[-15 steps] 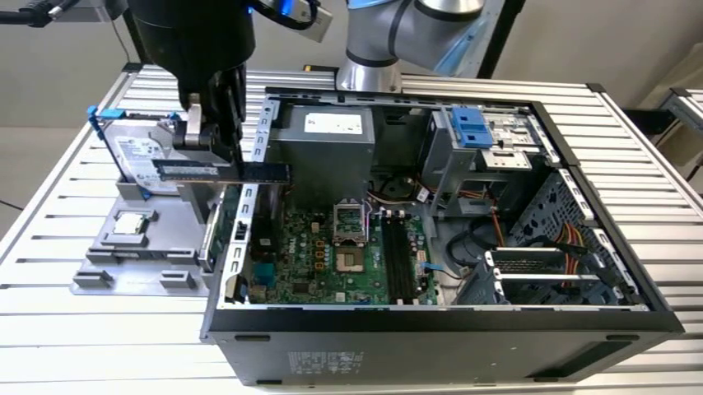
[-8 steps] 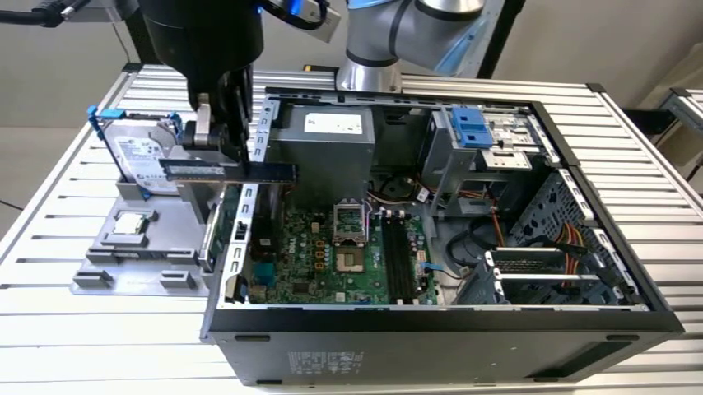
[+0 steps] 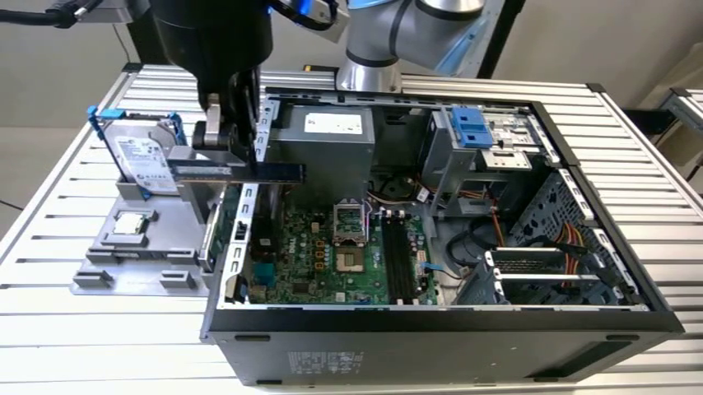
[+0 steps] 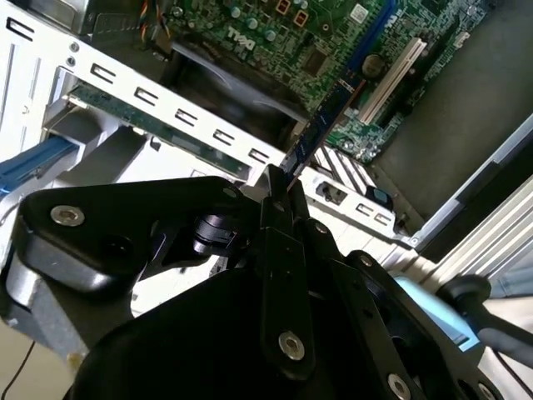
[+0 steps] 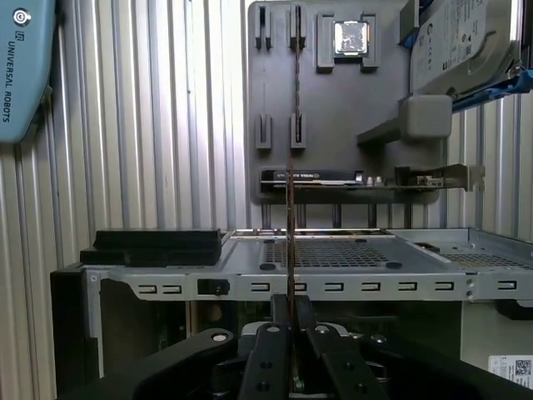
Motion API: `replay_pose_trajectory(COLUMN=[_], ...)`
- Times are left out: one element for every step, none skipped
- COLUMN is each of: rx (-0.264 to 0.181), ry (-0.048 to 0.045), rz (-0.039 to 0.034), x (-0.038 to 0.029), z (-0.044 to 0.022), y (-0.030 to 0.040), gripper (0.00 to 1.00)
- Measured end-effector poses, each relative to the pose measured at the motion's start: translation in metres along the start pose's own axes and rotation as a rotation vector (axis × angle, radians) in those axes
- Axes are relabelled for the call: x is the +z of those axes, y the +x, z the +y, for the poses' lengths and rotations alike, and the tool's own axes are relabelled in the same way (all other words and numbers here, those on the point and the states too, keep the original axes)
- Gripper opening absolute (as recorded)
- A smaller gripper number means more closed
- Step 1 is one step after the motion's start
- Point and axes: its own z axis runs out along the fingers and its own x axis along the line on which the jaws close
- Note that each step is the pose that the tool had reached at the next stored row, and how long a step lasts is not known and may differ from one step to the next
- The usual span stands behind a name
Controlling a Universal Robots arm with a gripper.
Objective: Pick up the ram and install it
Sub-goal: 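Pick up the ram and move it above insertion slot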
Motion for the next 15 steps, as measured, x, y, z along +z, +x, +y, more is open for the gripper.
replay_pose_trajectory(rx=[0.000,0.000,0.000,0.000,0.000,0.000,0.000,0.000,0.000,0.000,0.000,0.000,0.000,0.000,0.000], ry=[0.0000,0.0000,-0.0001,-0.0001,-0.0001,-0.0001,-0.0002,-0.0002,-0.0001,-0.0002,-0.0002,-0.0002,-0.0002,-0.0003,-0.0003], rz=[-0.0001,0.0000,0.0000,0.0000,0.0000,0.0000,0.0000,0.0000,-0.0001,0.0000,0.0000,-0.0001,-0.0001,0.0000,-0.0001], x=[0.0000,0.0000,0.0000,0.0000,0.0000,0.0000,0.0000,0.0000,0.0001,0.0000,0.0000,0.0000,0.0001,0.0000,0.0000], z=[-0.0008,-0.0017,-0.0028,-0.0039,-0.0049,-0.0060,-0.0071,-0.0081,-0.0091,-0.0101,-0.0113,-0.0123,-0.0134,-0.0143,-0.0154], y=[-0.0001,-0.0001,-0.0002,-0.0002,-0.0003,-0.0003,-0.0003,-0.0004,-0.0004,-0.0005,-0.0005,-0.0006,-0.0006,-0.0006,-0.0007], gripper=[0.00,0.00,0.00,0.00,0.00,0.00,0.00,0.00,0.00,0.00,0.00,0.00,0.00,0.00,0.00])
